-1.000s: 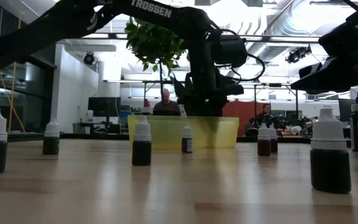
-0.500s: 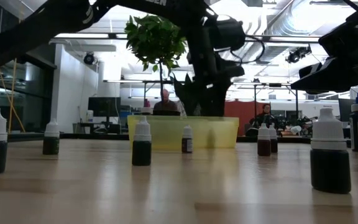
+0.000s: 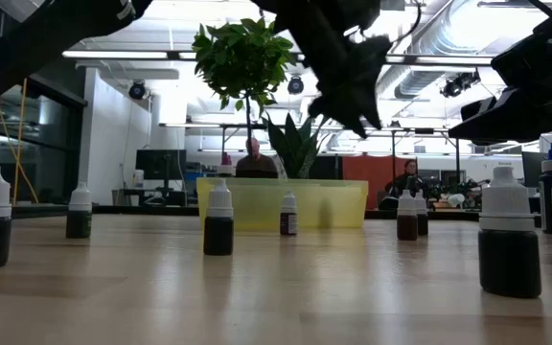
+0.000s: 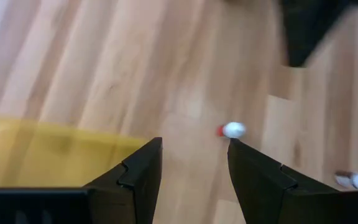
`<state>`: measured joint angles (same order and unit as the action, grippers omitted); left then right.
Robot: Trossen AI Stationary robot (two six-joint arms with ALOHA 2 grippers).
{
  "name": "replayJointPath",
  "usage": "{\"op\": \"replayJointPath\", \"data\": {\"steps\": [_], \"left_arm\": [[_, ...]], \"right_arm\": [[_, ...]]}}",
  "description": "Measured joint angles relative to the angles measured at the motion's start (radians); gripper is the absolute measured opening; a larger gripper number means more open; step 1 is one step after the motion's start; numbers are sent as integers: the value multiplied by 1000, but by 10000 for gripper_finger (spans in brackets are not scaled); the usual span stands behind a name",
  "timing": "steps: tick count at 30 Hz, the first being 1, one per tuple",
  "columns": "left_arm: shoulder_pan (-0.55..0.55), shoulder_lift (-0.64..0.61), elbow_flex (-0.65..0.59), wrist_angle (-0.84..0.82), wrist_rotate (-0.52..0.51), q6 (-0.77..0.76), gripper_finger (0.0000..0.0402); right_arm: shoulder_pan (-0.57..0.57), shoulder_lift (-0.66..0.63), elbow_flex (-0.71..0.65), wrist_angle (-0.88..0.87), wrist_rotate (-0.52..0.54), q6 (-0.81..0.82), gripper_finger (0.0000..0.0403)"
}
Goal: Pick & Place food coloring
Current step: Put the small red food coloring bottle into the yellow bin
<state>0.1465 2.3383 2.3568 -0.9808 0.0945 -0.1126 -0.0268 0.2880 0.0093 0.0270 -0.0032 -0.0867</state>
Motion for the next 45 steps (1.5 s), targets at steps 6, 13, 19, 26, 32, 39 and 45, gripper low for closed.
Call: {"op": "replayJointPath", "data": {"steps": [6, 13, 19, 26, 32, 39, 45], "left_arm": [[-50, 1, -1, 14, 9, 169, 175], [-97, 1, -49, 64, -30, 346, 175], [-104, 3, -132, 167, -15, 345, 175], [-103, 5, -228, 281, 7, 344, 175], [-110, 5, -285, 357, 42, 346, 175], [-110, 5, -331, 435, 45, 345, 175], [-108, 5, -360, 472, 28, 344, 175]], "right_arm": [[0, 0, 0, 0, 0, 0, 0], [0, 0, 0, 0, 0, 0, 0], [0, 0, 0, 0, 0, 0, 0], [0, 0, 0, 0, 0, 0, 0], [0, 0, 0, 0, 0, 0, 0], [0, 0, 0, -1, 0, 0, 0], [0, 0, 0, -1, 0, 0, 0]]}}
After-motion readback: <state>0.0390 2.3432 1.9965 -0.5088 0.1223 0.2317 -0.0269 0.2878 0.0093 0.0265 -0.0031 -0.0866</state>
